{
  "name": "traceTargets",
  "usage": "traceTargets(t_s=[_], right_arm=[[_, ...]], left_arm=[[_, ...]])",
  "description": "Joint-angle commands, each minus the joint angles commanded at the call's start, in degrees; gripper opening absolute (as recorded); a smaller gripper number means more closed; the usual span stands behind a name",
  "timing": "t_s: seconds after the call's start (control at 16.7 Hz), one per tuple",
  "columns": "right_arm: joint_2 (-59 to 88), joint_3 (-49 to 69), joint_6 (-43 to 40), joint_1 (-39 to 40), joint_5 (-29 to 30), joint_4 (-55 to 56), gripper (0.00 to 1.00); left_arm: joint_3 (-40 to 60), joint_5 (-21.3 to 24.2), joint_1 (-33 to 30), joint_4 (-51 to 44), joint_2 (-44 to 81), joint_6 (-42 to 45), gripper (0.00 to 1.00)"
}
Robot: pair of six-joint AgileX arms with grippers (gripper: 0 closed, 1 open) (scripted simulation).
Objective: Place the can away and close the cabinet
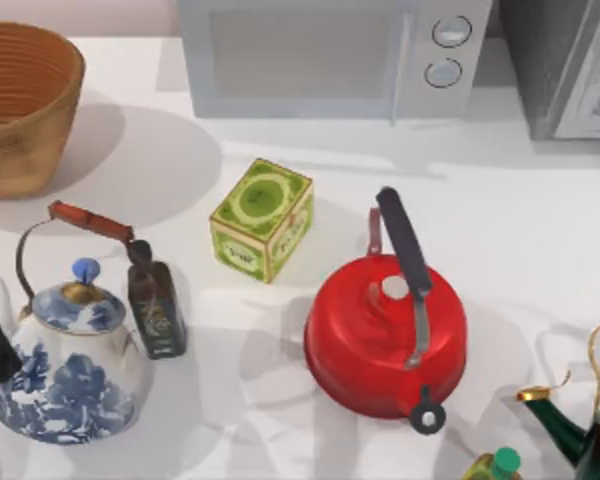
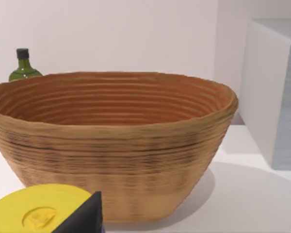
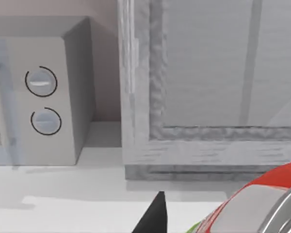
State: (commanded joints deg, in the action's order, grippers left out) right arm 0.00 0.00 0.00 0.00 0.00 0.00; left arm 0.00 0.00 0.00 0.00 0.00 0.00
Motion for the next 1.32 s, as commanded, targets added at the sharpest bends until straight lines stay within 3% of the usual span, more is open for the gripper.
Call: traceTargets(t_s=[0.3, 0.54, 1.32], right_arm=[[2.1, 1.9, 0.0, 0.5, 0.2, -1.1, 0.0], [12.8, 12.8, -0.1, 2.5, 1.2, -5.5, 0.0], [63.1, 85.1, 1.4, 10.1, 8.2, -19.7, 0.0]], left_arm=[[0.0, 0.0, 0.0, 0.0, 0.0, 0.0, 1.0], [0.0, 0.0, 0.0, 0.0, 0.0, 0.0, 1.0], [0.0, 0.0, 0.0, 0.0, 0.0, 0.0, 1.0]])
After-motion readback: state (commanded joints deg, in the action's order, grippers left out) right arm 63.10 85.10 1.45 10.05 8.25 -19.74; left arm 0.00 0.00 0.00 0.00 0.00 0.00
